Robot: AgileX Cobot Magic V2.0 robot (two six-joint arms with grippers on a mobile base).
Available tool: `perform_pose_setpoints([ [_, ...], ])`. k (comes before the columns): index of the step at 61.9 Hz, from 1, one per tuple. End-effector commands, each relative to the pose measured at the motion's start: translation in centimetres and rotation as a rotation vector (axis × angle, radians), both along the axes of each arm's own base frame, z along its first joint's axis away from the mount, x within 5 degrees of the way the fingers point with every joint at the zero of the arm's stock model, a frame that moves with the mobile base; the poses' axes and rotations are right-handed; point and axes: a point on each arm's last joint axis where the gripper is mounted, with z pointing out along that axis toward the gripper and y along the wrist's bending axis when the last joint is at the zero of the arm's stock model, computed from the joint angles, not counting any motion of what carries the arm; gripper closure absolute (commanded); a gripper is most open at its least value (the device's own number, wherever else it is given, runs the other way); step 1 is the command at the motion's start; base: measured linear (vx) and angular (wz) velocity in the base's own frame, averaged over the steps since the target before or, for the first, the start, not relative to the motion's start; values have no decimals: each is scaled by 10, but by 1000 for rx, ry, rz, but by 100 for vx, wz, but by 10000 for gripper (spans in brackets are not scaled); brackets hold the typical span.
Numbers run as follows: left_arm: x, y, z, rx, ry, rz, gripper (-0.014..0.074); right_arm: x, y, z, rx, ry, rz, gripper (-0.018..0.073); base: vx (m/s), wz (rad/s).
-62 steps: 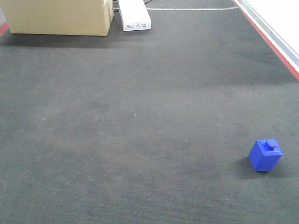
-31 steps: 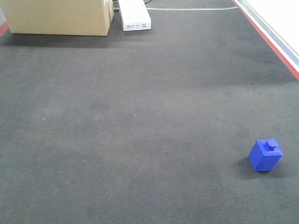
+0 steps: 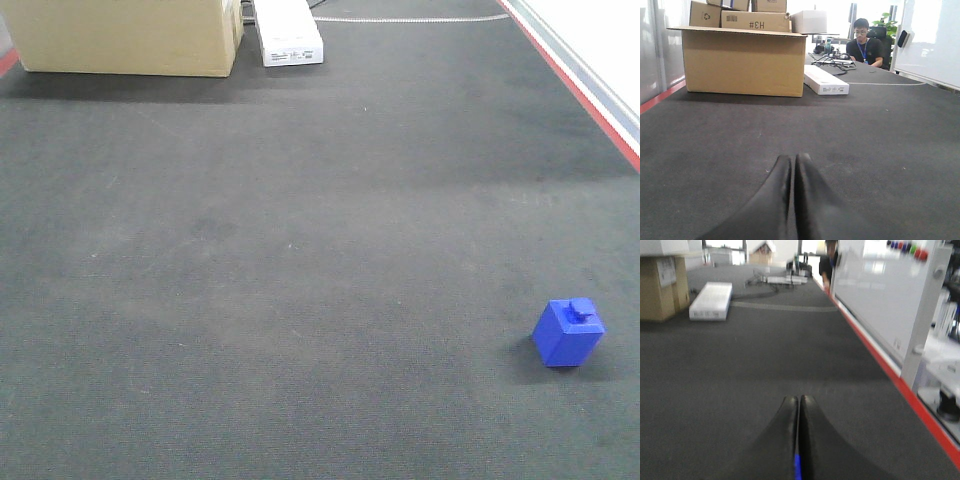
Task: Pour parts from conveyor to right shelf
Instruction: 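Lower the right gripper toward the blue block on the conveyor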
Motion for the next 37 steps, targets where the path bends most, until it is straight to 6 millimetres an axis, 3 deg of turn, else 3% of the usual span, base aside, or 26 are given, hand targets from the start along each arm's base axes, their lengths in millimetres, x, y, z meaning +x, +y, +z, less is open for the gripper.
perform_pose_setpoints([
  [1,0,0,-3,-14,-56,-5,603,14,-1,13,10,6,-5,569,0,0],
  [25,0,0,-3,-14,-56,-5,603,36,-2,4,30,68,-3,555,0,0],
  [37,0,0,-3,-14,-56,-5,603,41,-3,11,21,176,-6,448,0,0],
])
